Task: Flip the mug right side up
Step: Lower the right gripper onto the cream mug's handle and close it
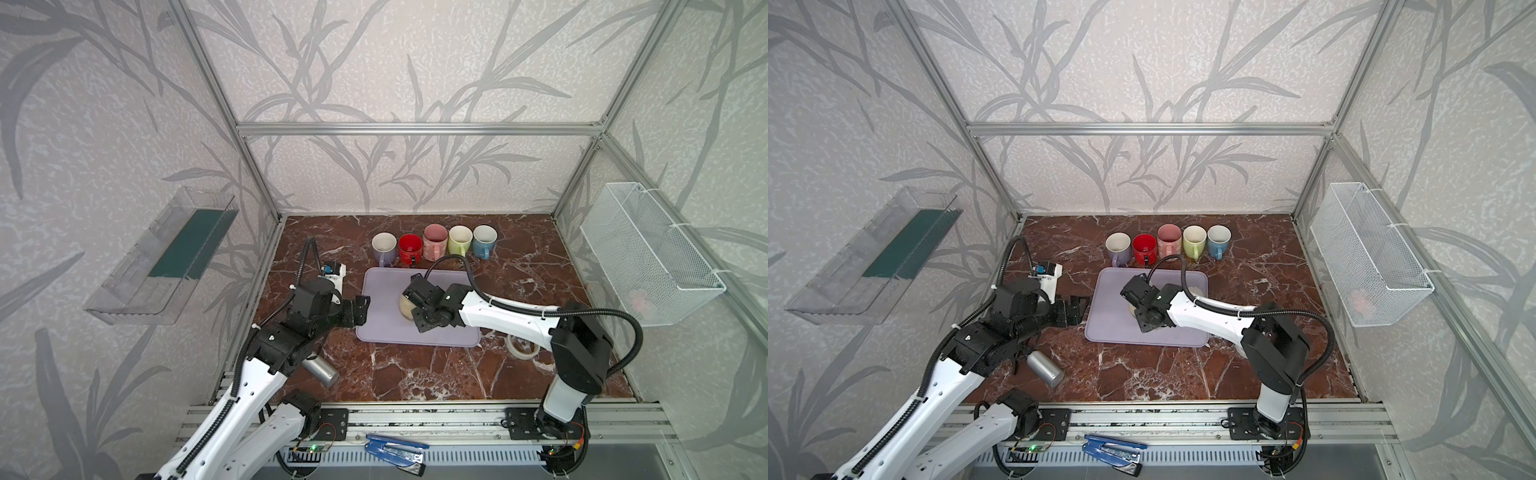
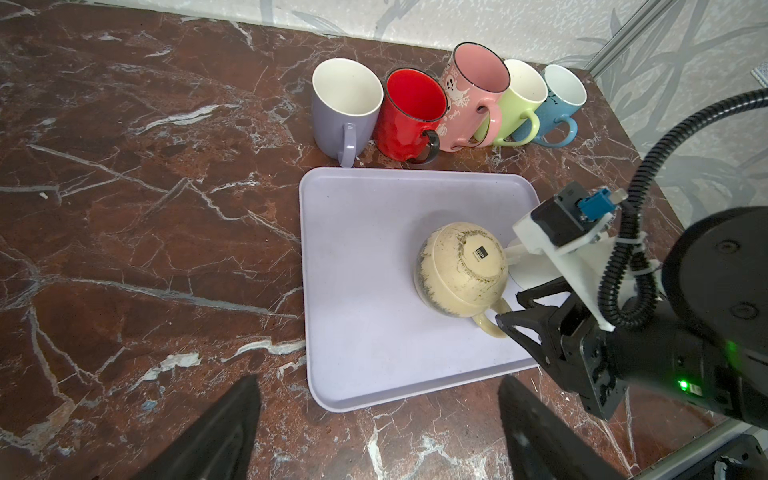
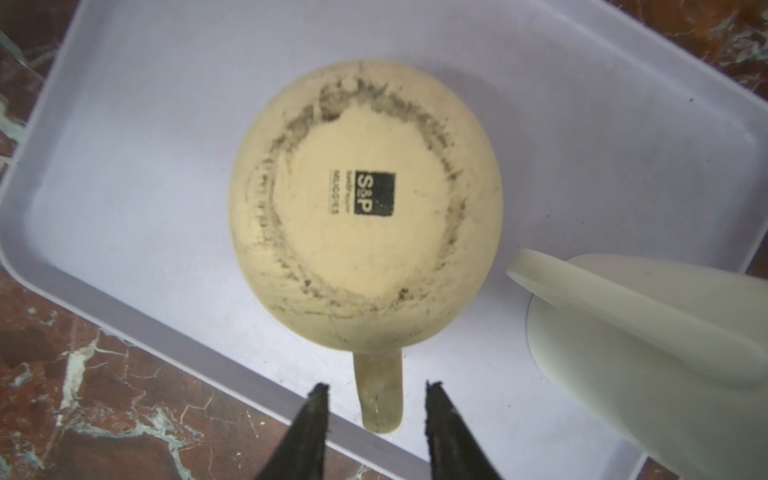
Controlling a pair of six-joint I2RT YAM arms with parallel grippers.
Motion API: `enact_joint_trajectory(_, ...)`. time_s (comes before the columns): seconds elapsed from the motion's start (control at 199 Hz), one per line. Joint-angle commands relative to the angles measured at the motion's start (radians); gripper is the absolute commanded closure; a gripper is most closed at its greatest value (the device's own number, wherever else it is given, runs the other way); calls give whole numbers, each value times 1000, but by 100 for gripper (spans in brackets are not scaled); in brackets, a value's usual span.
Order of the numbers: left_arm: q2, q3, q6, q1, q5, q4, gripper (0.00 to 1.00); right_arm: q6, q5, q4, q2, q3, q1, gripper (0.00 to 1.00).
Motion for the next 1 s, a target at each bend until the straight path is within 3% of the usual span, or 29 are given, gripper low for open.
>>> enact_joint_trajectory(0.0,2,-11,17,-4,-5,-12,12,-21,-29,-65,48,50,-7,64)
enact_joint_trajectory(0.446,14,-11,17,-4,-8,-13,12,-26,-45,-70,92,76,-34,69)
enact_joint_trajectory(0.752,19,-10,17,-3,-11,-12,12,-41,-56,-71,105,82,-40,97)
enact_joint_trajectory(0.998,15,-12,16,-2,-12,-14,12,-65,-54,-77,83,81,-40,100)
